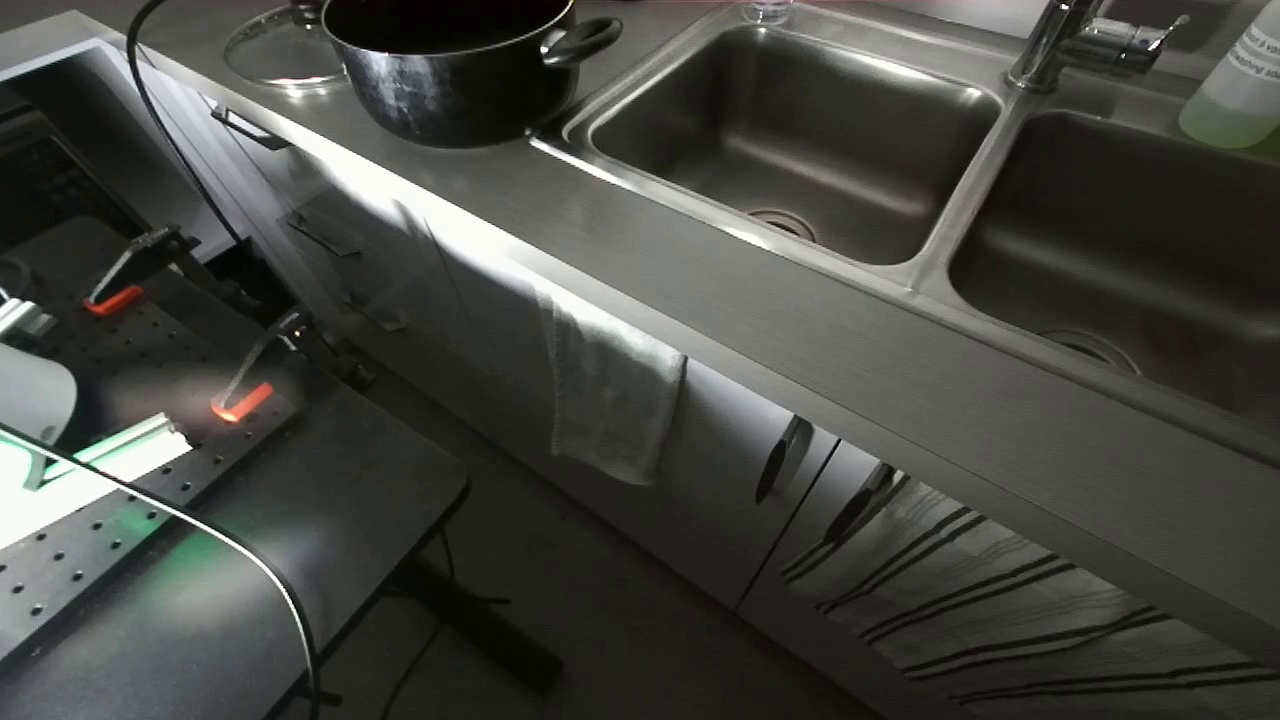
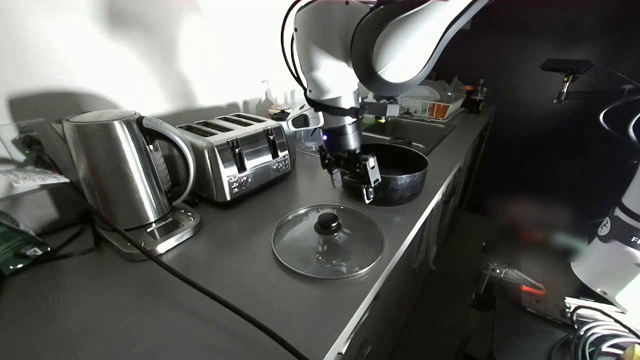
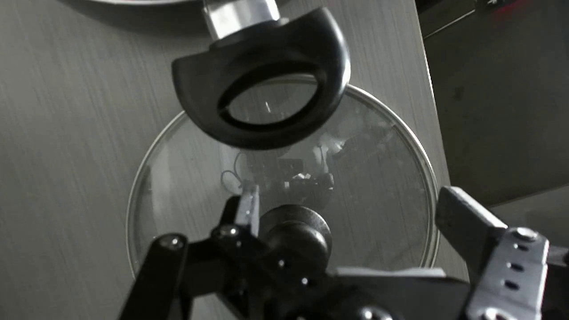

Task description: Put the glass lid on the black pot.

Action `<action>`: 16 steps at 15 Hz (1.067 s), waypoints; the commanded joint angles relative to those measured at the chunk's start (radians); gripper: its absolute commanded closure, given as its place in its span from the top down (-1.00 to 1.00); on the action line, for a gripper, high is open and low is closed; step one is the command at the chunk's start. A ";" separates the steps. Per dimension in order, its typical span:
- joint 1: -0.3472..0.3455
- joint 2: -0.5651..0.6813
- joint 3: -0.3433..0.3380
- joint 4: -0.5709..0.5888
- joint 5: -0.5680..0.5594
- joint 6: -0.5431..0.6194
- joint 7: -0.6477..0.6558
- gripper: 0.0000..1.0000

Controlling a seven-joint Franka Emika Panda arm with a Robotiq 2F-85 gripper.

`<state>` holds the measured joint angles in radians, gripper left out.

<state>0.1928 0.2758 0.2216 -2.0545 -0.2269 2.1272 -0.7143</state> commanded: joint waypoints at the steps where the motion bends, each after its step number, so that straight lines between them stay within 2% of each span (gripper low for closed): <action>1: 0.010 0.075 0.009 0.060 -0.045 0.019 -0.020 1.00; 13: 0.028 0.206 0.019 0.141 -0.079 0.076 -0.026 1.00; 14: 0.027 0.208 0.020 0.143 -0.077 0.077 -0.031 0.50; 16: 0.027 0.211 0.020 0.147 -0.076 0.077 -0.037 0.37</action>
<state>0.2196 0.4689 0.2370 -1.9329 -0.2859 2.1979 -0.7327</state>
